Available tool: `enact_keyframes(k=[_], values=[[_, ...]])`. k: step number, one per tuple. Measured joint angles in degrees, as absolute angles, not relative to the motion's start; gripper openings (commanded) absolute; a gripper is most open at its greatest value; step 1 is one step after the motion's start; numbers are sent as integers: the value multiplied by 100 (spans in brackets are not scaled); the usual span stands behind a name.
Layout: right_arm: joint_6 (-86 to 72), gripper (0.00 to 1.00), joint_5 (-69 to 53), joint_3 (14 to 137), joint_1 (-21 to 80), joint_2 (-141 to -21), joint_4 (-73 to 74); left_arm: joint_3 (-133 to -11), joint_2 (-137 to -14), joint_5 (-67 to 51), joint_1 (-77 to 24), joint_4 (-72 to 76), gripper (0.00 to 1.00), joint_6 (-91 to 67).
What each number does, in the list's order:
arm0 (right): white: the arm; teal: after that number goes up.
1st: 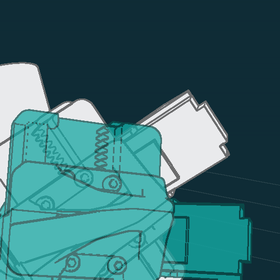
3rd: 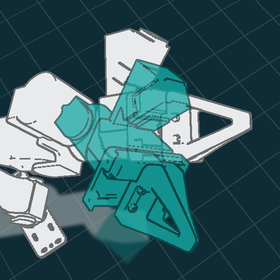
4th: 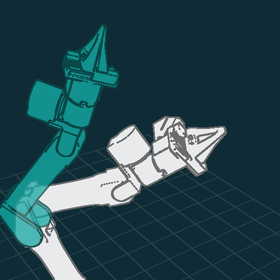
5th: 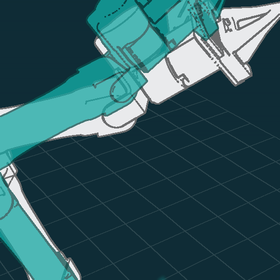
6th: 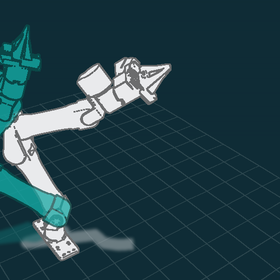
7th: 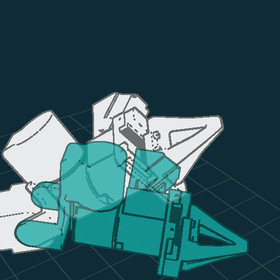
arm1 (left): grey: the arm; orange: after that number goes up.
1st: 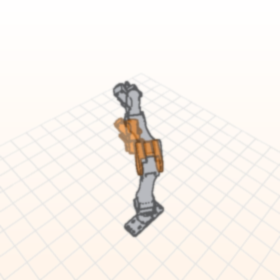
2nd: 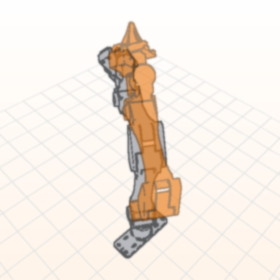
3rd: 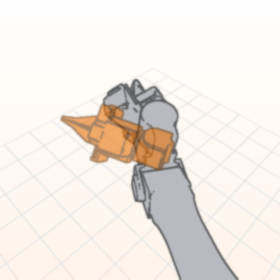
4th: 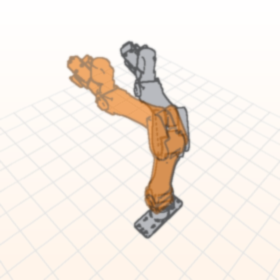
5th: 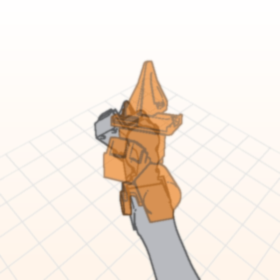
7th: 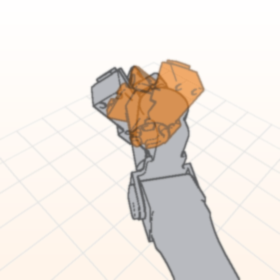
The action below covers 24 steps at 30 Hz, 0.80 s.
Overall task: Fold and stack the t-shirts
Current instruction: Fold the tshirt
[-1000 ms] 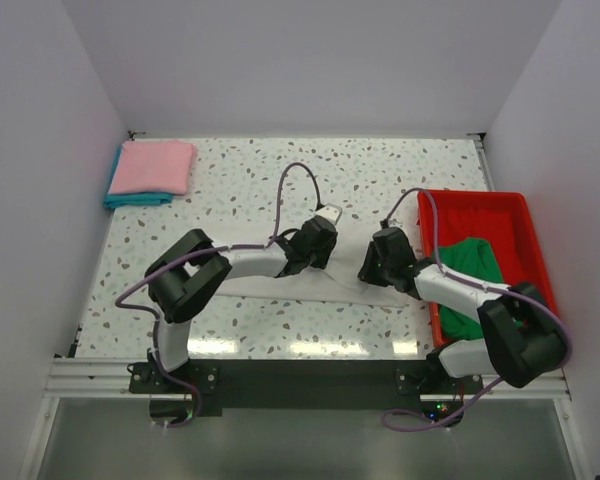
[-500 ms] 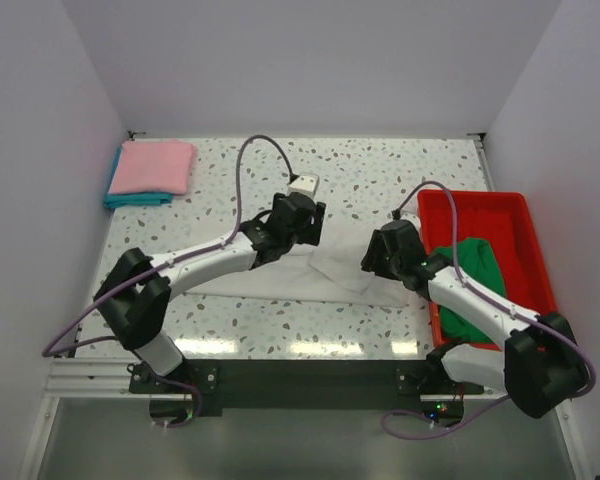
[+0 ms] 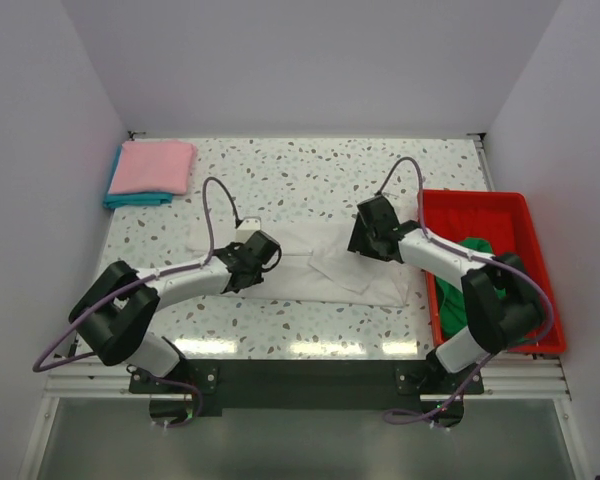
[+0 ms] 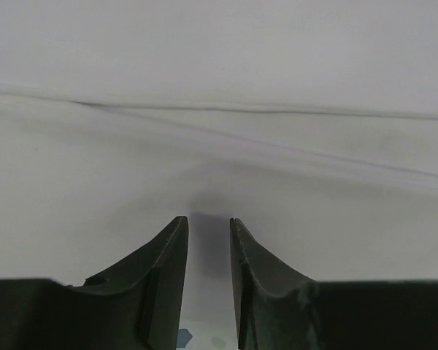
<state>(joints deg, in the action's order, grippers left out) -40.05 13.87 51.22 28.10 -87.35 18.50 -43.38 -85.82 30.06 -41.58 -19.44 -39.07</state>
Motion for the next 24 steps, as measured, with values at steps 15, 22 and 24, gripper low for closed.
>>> enact_keyframes(k=[15,22,24], values=[[-3446,59,1424,7207,2779,-11069,1874,-3345,-7983,2812,-4226,-1271,29,-4729],[-2530,71,1039,9518,2755,-12663,1907,-3015,-7789,2331,-5019,-530,43,-5959],[-2176,80,821,10353,2757,-13176,1988,-3063,-7955,2091,-5188,-167,52,-6173]])
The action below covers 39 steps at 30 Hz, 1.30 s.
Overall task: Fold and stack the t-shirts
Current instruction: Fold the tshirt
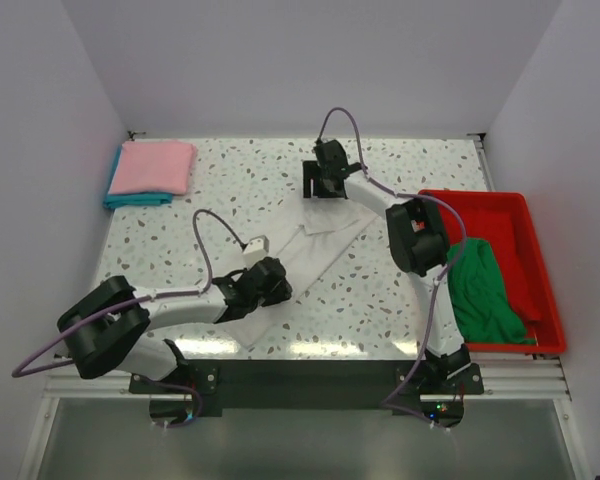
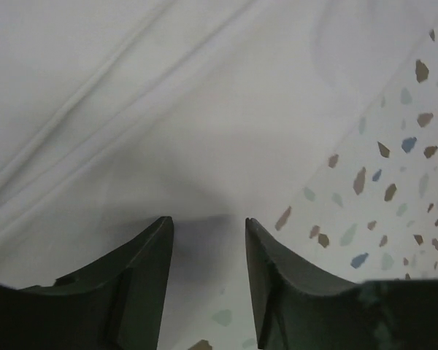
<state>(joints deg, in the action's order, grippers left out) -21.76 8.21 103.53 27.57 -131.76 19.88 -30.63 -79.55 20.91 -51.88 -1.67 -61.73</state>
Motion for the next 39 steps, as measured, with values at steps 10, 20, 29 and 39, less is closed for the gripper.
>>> enact_keyframes(k=[10,20,29,39], values=[[-1358,93,663,12346,2775,-14040,2794,-4751,-8171,2053,-5223,-755,62,-5295],[-2231,80,1181,10036,2775,-12011,2825,-5352,-8333,3148,-4805,-2134,44,-3787],[-2593,49,1192,9747,2766,-12475,2783,-5098,-9201,3227,-4803,-2536,39,-3378],[-2563,56,1085,10698,2543,-13277,2847,-4976,-9404,2790,-4838,-2259,32,-3343]])
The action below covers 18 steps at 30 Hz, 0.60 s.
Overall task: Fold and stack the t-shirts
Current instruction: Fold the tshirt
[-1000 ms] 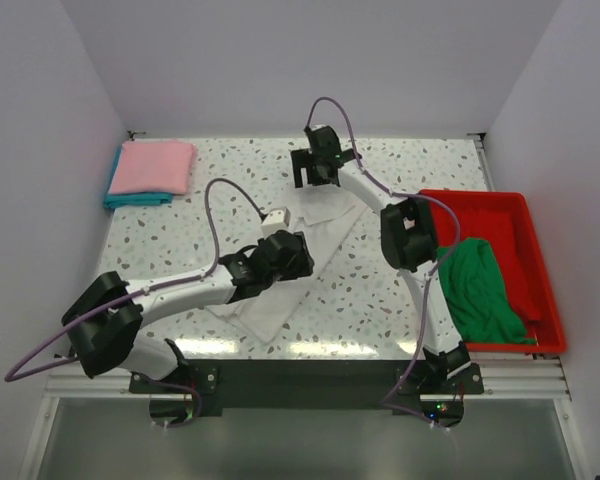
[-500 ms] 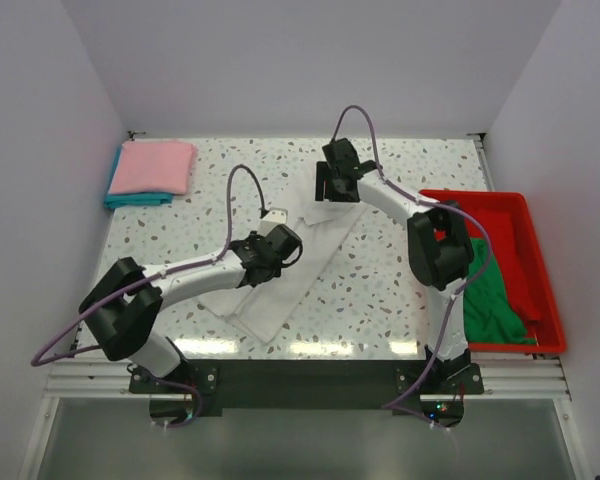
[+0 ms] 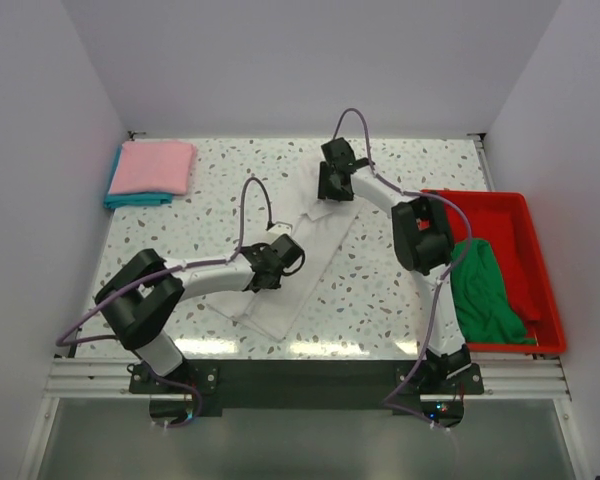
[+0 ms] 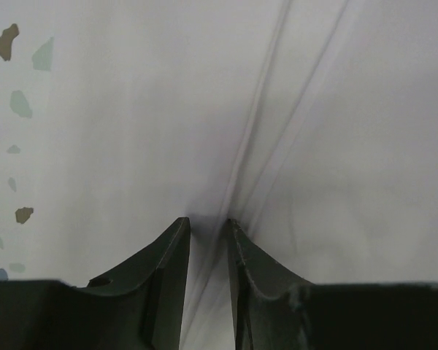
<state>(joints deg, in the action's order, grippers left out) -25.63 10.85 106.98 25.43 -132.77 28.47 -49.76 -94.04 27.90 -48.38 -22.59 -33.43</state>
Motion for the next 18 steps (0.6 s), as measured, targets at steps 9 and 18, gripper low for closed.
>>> enact_keyframes(k=[9,18], values=[[-1872,80,768,12046,2285,-14123,2792,-5131,-9662,1785,-5057,-1210,46,-3959],[-1229,98,346,12444,2171,-14350,2620,-5210,-9629,1221,-5183,-834,63,-4394]])
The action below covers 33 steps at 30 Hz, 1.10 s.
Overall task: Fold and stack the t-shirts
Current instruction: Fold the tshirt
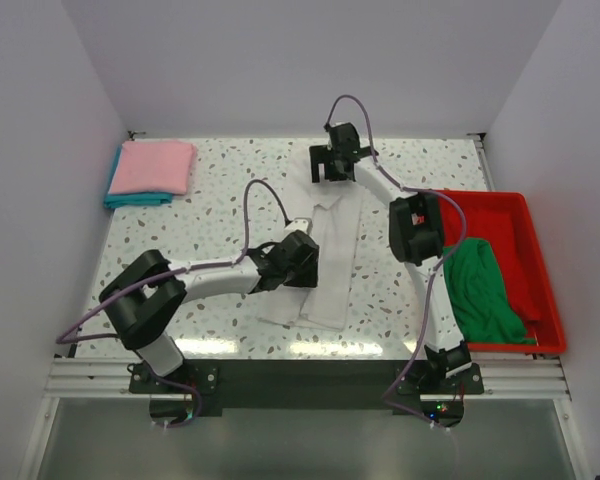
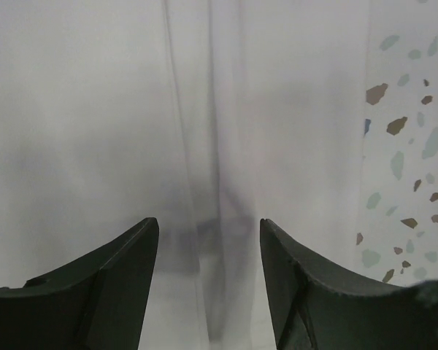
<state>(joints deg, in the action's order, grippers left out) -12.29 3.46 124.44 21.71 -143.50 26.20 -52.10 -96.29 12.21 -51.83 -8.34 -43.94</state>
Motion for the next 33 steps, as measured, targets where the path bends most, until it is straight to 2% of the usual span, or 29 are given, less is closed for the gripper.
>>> enact_keyframes(k=[4,7,12,14,15,18,23,27,33], values=[[-1201,98,360,12433,2176,-14184,2724,-5210,-8954,1376,-5183,-1085,68,-4399],[-1367,91,532,11948,2222,-13502,2816,-5159,-8099,1750,-5162,-1358,68,-4508],[-2047,68,786,9332,2440,-10866,2652,-4700,-6862,2342,-5019,-1785,64,-4888],[-2377,64,829,8108,2681,-9677,2432,-4287,-6576,2438,-4993,-1916,62,-5019],[-2558,57,838,7526,2840,-9150,2392,-4099,-6499,2453,-4993,-1955,61,-5059],[-3140,55,860,5819,3507,-7889,2158,-3404,-6302,2418,-4995,-2088,56,-5196],[-4062,56,1013,3885,4772,-7037,2290,-2394,-5826,2204,-4995,-2021,55,-5325],[-4713,56,1238,3293,5398,-6759,2320,-1986,-5583,1964,-5004,-1697,56,-5341],[-5391,56,1422,2851,5675,-6431,2161,-1942,-5559,1732,-5030,-1284,55,-5341]])
